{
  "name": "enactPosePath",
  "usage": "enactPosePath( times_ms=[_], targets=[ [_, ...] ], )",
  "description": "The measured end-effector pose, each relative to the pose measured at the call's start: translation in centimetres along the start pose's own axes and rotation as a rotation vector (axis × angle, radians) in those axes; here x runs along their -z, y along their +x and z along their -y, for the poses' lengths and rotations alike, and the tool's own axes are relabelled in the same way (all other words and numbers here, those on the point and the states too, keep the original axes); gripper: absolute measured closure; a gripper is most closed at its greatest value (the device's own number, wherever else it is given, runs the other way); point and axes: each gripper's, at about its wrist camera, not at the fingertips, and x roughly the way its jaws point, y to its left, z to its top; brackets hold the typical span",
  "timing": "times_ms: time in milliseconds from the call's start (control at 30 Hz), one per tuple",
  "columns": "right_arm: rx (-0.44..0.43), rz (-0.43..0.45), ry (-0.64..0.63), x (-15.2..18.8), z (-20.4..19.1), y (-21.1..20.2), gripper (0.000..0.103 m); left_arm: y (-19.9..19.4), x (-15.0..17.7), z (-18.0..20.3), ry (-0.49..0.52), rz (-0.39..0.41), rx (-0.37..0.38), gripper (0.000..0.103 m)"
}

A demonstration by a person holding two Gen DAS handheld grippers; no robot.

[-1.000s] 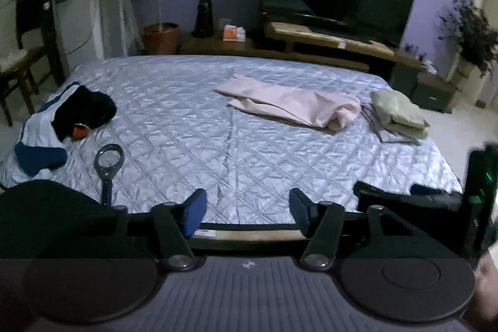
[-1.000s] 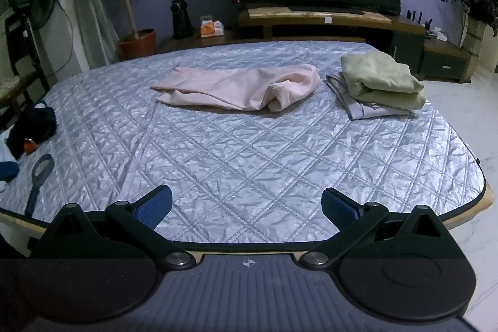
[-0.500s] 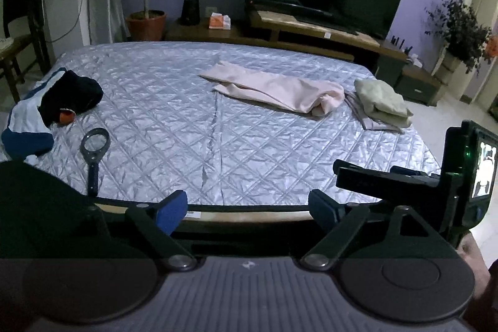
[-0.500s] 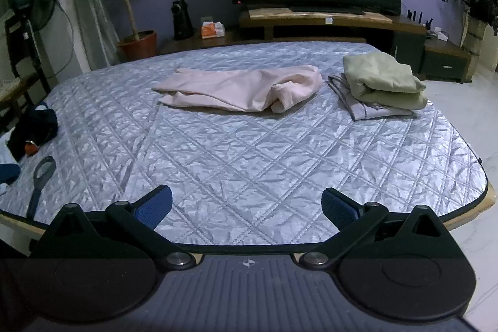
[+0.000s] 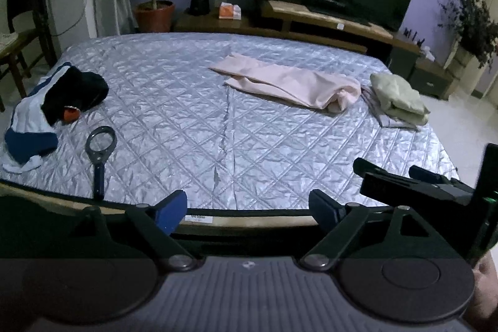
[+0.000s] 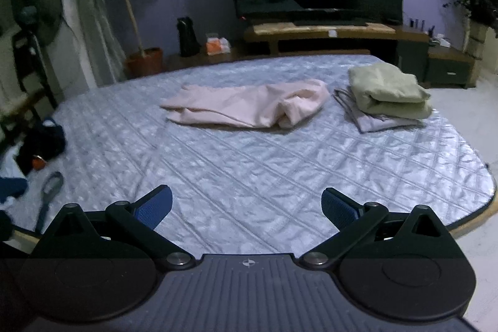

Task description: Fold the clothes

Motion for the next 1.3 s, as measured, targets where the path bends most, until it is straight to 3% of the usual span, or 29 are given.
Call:
enactPosePath(
  times_ms=[233, 367, 433, 500, 533, 633, 767, 1033, 1233, 1300],
  targets=[
    [-0.056, -0.027, 0.008, -1.1, -0.3, 1.3, 0.001, 3.0, -2.8, -0.8, -0.008, -0.006, 0.02, 0.017],
    [-0.03, 0.022, -0.052, -3.0, -0.8, 1.8, 0.003, 5.5, -5.1, -2.4, -0.03, -0.007, 0.022, 0.015],
    [-0.036, 0.024, -0.083, -4.5, -0.9, 2.6, 0.01, 7.1, -6.4, -3.3, -0.026, -0.008, 0.025, 0.013],
    [-0.037, 0.022, -0.124, -6.1, -1.3, 3.8, 0.04, 8.7, -7.8, -4.2, -0.021, -0.014, 0.032, 0.013],
    [-0.034, 0.015, -0.145, -6.9, -1.5, 4.7, 0.041, 9.6, -8.4, -4.7, -0.018, -0.021, 0.036, 0.014],
    [-0.003, -0.009, -0.2, -9.1, -2.4, 7.8, 0.041, 12.3, -9.9, -6.1, -0.022, -0.037, 0.038, 0.014],
    [0.04, -0.027, -0.31, -10.8, -4.1, 12.5, 0.033, 15.7, -11.3, -7.8, -0.02, -0.049, 0.019, 0.013],
    [0.132, -0.143, -0.384, -11.8, -5.3, 22.9, 0.034, 21.2, -12.7, -12.2, -0.148, -0.121, -0.009, 0.015],
    [0.14, -0.174, -0.41, -12.2, -5.7, 27.0, 0.031, 22.0, -13.4, -10.4, -0.045, -0.116, -0.002, 0.013],
    [0.137, -0.181, -0.413, -12.2, -5.7, 28.0, 0.026, 22.4, -13.1, -9.7, -0.005, -0.131, -0.012, 0.013]
  ],
)
